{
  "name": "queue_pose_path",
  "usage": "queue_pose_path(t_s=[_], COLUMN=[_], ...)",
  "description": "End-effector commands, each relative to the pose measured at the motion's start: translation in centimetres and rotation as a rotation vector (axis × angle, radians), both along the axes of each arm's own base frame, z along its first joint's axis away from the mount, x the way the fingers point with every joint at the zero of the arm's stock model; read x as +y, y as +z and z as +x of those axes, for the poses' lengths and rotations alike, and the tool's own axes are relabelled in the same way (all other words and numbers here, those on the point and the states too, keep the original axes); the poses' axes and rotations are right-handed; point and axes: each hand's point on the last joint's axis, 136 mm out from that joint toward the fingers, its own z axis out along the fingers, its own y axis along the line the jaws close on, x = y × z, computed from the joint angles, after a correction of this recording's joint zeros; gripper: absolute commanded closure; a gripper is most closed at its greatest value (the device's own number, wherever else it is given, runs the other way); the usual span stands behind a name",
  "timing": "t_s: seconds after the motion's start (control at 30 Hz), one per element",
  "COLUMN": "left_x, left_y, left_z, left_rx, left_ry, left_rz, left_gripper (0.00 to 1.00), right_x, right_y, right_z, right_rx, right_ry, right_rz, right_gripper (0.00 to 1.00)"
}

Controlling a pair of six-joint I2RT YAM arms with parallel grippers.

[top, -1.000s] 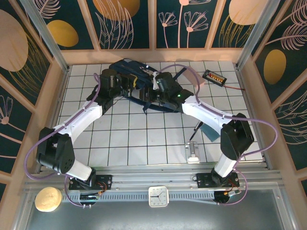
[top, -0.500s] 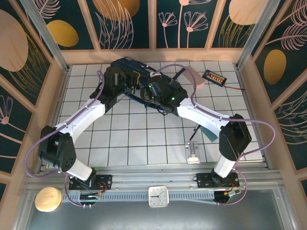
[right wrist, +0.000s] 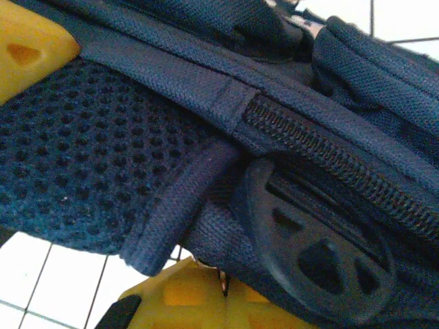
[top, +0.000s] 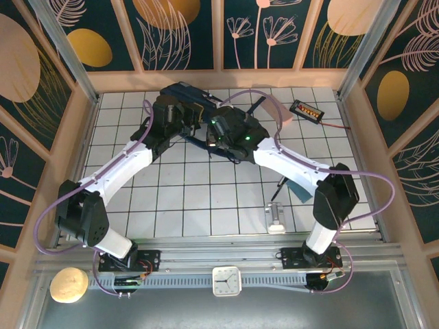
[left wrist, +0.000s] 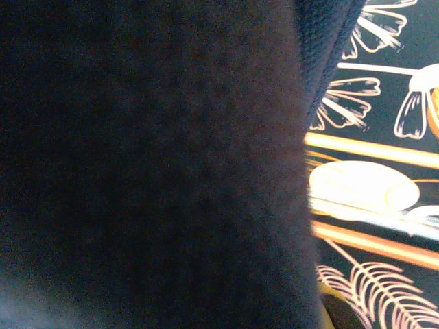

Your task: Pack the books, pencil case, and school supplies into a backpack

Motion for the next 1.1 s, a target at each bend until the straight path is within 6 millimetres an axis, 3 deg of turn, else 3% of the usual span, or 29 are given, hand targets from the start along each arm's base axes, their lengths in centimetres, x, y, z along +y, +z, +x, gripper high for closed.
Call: queue_pose_path(t_s=[0.0, 0.17, 0.3, 0.5, 0.63, 0.73, 0.87, 0.9, 1.07], left_x=[-1.4, 1.2, 1.4, 2.7, 3.2, 3.8, 5.3, 5.9, 10.1], left_y=[7.3, 6.1, 5.8, 5.2, 5.1, 5.1, 4.5, 4.1, 0.9], left_z=[-1.4, -0.9, -0.9, -0.7, -0.3, 0.1, 0.6, 0.6, 0.6], left_rx=[-0.209, -0.215, -0.217, -0.212, -0.219, -0.222, -0.221, -0.216, -0.169], left_ry=[-0.149, -0.153, -0.180, -0.171, -0.176, -0.171, -0.175, -0.171, -0.120], left_rz=[-0.036, 0.014, 0.009, 0.001, 0.008, 0.007, 0.034, 0.046, 0.091], left_gripper=[1.00, 1.00, 1.00, 1.00, 1.00, 1.00, 1.00, 1.00, 1.00], right_x=[-1.6, -5.7, -8.2, -9.1, -7.5, -8.3, -10.8, -12.2, -15.5], right_y=[-0.1, -3.5, -5.5, -7.0, -7.0, -7.9, -9.5, -9.8, -11.4], right_z=[-1.2, -3.2, -4.1, -6.0, -7.9, -8.0, -8.2, -7.7, -8.5], right_rx=[0.089, 0.235, 0.301, 0.381, 0.434, 0.460, 0.500, 0.509, 0.532], right_ry=[0.074, 0.047, 0.006, 0.061, 0.208, 0.180, 0.081, 0.038, -0.025], right_rz=[0.077, 0.057, 0.070, 0.078, 0.122, 0.080, 0.015, 0.017, -0.010], right_gripper=[1.00, 1.00, 1.00, 1.00, 1.00, 1.00, 1.00, 1.00, 1.00])
